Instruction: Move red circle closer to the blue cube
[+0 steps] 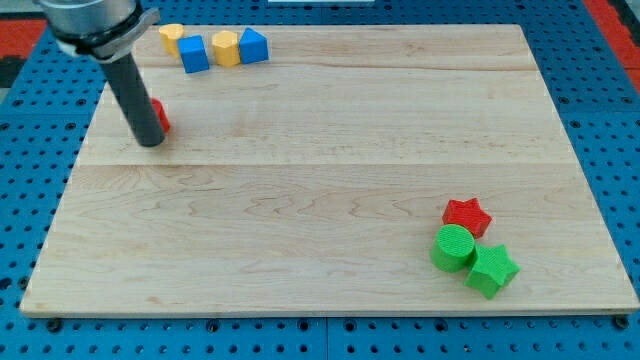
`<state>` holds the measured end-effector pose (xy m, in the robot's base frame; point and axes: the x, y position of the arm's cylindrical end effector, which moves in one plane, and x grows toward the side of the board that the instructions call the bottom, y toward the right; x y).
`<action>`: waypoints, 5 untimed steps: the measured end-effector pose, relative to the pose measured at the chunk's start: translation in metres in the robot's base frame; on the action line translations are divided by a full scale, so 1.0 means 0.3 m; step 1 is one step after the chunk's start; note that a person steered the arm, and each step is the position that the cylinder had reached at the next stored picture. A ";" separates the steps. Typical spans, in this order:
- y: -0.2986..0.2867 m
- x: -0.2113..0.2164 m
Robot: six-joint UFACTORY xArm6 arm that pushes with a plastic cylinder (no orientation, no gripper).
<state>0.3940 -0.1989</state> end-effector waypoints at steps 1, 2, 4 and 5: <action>0.034 -0.151; 0.054 -0.222; -0.117 -0.187; -0.032 -0.282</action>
